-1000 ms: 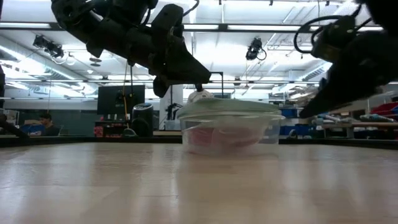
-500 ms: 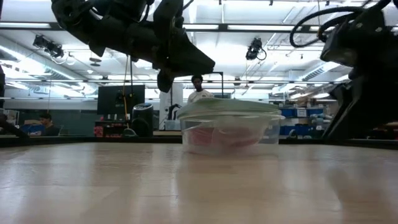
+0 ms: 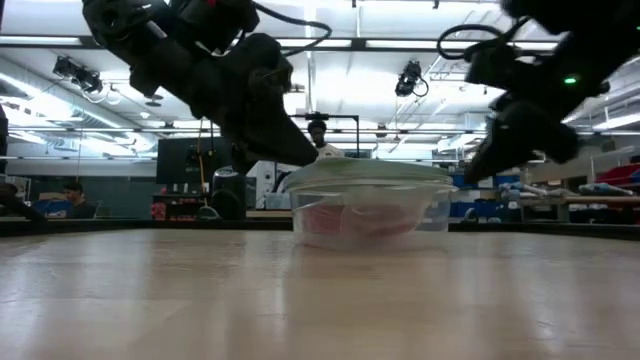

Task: Roll bandage
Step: Close the transparent tupperware

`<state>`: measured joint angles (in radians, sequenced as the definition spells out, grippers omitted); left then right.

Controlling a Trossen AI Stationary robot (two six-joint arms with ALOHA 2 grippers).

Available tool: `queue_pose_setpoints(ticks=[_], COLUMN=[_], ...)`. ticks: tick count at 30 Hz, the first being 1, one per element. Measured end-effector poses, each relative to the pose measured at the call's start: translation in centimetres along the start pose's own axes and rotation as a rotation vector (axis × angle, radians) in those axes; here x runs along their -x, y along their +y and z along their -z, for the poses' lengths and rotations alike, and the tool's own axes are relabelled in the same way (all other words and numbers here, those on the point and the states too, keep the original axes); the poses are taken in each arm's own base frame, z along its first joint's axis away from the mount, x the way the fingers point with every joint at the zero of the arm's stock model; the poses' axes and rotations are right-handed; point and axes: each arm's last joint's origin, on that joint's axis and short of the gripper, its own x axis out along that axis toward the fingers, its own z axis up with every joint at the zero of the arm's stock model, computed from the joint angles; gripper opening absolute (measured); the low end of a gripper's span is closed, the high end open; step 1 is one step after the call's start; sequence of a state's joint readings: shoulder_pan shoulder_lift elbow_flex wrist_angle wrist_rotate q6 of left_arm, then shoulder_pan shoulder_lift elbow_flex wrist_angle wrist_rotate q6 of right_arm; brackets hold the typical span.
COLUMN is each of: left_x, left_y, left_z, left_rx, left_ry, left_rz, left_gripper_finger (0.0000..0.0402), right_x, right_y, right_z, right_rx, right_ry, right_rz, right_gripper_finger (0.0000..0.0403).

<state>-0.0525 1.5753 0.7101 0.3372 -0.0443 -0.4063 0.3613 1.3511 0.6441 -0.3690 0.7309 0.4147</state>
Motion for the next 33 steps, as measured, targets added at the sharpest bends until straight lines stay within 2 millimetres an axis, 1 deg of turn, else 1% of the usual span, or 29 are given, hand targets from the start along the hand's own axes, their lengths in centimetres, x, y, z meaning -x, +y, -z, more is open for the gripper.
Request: queue_pose_setpoints(ticks=[2, 6, 13, 18, 21, 23, 25, 27, 29, 33], left_x=[0.0, 0.0, 0.0, 0.0, 0.0, 0.0, 0.0, 0.0, 0.0, 0.0], left_y=[0.0, 0.0, 0.0, 0.0, 0.0, 0.0, -0.1, -0.1, -0.1, -0.2], left_z=[0.2, 0.3, 0.3, 0.2, 0.2, 0.2, 0.2, 0.2, 0.1, 0.0], left_rx=[0.016, 0.028, 0.042, 0.041, 0.040, 0.042, 0.042, 0.042, 0.042, 0.046], left_ry=[0.022, 0.034, 0.037, 0.026, 0.026, 0.026, 0.026, 0.027, 0.023, 0.017], left_rz=[0.001, 0.010, 0.011, 0.015, 0.012, 0.013, 0.024, 0.024, 0.026, 0.046], left_gripper_finger=[0.0076, 0.0076, 0.0076, 0.0076, 0.0076, 0.0076, 0.0076, 0.0076, 0.0076, 0.0076], right_x=[-0.6, -1.1, -1.2, -1.8, -2.7, -2.8, -2.5, -1.7, -1.2, -1.6], right_y=[-0.5, -0.7, -0.5, 0.5, 1.2, 1.3, 1.3, 1.3, 1.1, 0.4], right_z=[-0.9, -2.4, -2.5, -3.0, -3.0, -3.2, -3.5, -4.5, -4.8, -3.9], right_rx=[0.011, 0.029, 0.041, 0.033, 0.053, 0.067, 0.076, 0.059, 0.057, 0.054], right_ry=[-0.024, -0.105, -0.093, -0.149, -0.136, -0.104, -0.093, -0.127, -0.119, -0.018], right_rz=[-0.033, -0.151, -0.250, -0.318, -0.314, -0.298, -0.289, -0.298, -0.282, -0.205], right_gripper_finger=[0.0074, 0.0074, 0.0074, 0.0074, 0.0074, 0.0074, 0.0074, 0.0074, 0.0074, 0.0074])
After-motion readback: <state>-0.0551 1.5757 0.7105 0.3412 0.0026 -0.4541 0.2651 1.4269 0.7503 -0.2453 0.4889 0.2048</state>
